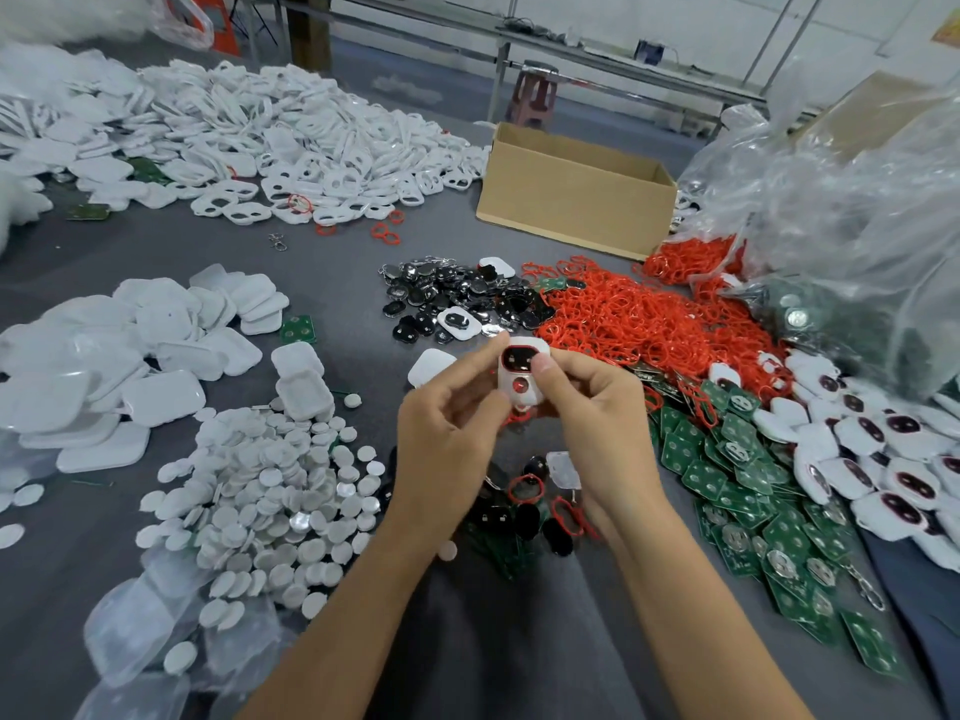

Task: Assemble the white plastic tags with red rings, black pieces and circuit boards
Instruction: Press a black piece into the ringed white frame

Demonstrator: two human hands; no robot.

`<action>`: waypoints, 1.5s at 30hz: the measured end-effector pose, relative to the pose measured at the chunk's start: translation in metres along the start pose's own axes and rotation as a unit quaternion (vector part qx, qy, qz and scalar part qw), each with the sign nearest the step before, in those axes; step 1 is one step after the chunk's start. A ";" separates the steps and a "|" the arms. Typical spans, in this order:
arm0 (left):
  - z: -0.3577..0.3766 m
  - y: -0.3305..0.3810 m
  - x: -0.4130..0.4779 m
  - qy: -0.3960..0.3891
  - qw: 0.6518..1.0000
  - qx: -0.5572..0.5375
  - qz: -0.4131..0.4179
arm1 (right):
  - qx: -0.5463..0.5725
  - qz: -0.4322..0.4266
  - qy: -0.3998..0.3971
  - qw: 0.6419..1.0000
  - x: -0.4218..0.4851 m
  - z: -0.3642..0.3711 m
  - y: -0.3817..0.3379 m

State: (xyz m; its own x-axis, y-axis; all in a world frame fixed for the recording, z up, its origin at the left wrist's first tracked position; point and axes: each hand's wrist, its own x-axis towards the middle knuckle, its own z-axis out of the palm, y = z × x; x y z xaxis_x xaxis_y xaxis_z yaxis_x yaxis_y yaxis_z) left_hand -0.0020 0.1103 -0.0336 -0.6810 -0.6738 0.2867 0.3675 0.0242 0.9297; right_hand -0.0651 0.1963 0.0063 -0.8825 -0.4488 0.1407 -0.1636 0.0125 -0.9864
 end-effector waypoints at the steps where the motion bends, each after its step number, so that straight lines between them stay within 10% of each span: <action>1: -0.001 0.000 0.003 0.017 0.999 -0.026 -0.025 | 0.019 0.015 -0.023 0.999 0.001 -0.003 0.000; 12: -0.010 0.004 0.010 -0.047 0.934 -0.258 -0.242 | 0.167 0.141 -0.173 0.960 0.011 -0.017 0.002; 22: -0.009 0.005 0.008 -0.058 0.916 -0.283 -0.278 | 0.229 0.215 -0.153 0.937 0.012 -0.017 0.004; 28: -0.004 0.005 0.005 0.065 0.983 -0.090 -0.143 | -0.050 -0.020 0.019 0.998 0.007 -0.009 0.007; 33: 0.008 0.010 -0.002 0.025 0.990 -0.076 -0.115 | -0.288 -0.270 0.104 0.913 -0.003 0.008 0.013; 45: -0.012 0.013 0.012 0.082 0.970 -0.102 -0.206 | -0.286 -0.192 -0.084 0.935 -0.005 0.010 0.000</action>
State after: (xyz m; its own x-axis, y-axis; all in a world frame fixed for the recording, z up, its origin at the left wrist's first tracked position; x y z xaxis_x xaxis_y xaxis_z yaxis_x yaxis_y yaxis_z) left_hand 0.0027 0.0934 -0.0207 -0.6924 -0.7047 -0.1549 0.2154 -0.4067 0.8878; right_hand -0.0563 0.1897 0.0049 -0.6362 -0.6523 0.4120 -0.7053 0.2753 -0.6533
